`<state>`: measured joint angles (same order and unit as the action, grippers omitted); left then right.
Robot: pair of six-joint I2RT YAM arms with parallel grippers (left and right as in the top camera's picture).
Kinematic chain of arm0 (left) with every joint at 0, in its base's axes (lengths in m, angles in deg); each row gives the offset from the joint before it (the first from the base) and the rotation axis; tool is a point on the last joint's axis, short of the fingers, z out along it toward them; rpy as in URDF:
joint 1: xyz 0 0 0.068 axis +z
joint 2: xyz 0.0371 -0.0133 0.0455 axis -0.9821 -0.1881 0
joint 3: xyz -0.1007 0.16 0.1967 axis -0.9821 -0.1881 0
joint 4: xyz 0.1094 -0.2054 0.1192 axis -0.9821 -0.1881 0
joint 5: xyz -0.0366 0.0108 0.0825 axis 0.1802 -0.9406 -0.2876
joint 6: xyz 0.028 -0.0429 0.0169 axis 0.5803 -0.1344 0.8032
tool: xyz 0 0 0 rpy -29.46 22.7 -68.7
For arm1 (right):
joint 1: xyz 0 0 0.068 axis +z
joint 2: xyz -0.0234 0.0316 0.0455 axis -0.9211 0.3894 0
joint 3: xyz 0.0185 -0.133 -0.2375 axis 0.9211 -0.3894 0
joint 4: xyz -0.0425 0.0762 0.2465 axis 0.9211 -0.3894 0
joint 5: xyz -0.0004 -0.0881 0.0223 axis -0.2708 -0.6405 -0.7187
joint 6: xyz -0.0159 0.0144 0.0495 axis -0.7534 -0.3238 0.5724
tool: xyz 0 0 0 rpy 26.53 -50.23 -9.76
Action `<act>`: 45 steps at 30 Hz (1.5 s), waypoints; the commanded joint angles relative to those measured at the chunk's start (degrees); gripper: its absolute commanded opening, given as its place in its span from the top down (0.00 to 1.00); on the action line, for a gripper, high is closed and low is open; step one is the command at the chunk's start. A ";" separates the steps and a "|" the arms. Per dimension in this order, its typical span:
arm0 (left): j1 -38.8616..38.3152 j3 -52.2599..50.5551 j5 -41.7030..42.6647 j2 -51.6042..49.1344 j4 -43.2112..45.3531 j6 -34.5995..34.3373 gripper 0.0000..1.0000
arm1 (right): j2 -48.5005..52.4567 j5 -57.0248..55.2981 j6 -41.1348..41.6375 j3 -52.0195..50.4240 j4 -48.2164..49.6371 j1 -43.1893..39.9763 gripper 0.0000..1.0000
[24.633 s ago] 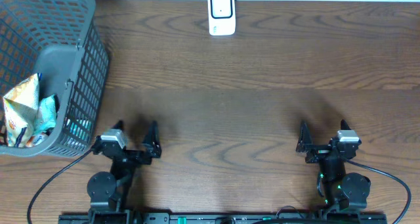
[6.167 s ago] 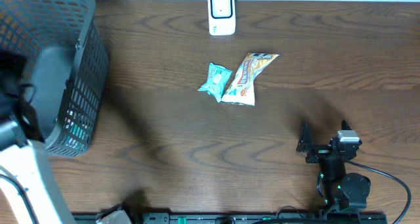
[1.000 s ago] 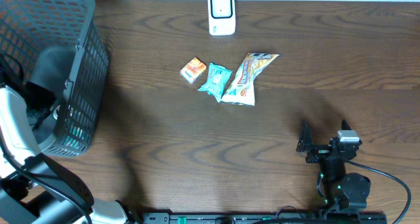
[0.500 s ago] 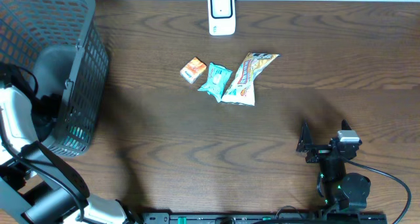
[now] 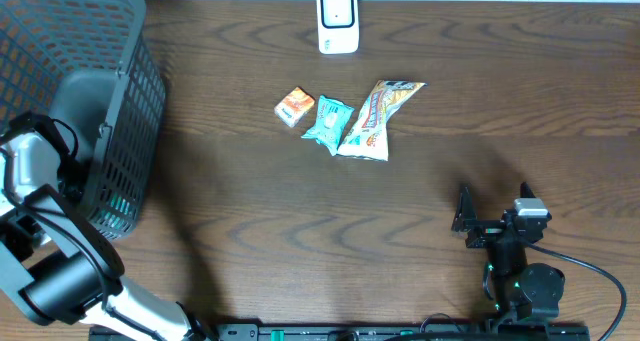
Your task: Scan the item barcode
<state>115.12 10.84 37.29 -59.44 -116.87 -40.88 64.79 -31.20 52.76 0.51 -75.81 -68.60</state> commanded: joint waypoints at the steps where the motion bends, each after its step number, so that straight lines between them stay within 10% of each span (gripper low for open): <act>1: 0.24 -0.98 -0.39 -1.60 0.11 -0.94 0.06 | -0.37 -0.02 -0.68 -0.07 -0.24 0.44 0.01; 6: 0.24 -0.96 -0.42 -2.27 1.57 -0.94 0.59 | -0.37 -0.02 -0.68 -0.07 -0.24 0.44 0.01; 12: 0.31 0.44 -0.44 -2.14 2.71 -0.92 0.80 | -0.37 -0.02 -0.68 -0.09 -0.24 0.44 0.01; 33: 0.22 30.91 0.24 20.59 -3.19 -1.81 0.91 | -0.37 -0.02 -0.68 -0.07 -0.24 0.44 0.01; 45: -13.68 30.88 26.53 27.39 7.04 -2.05 0.90 | -0.37 -0.02 -0.68 -0.07 -0.24 0.44 0.01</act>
<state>106.53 41.50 55.92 -30.17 -110.77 -43.24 64.79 -31.20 52.76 0.51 -75.81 -68.60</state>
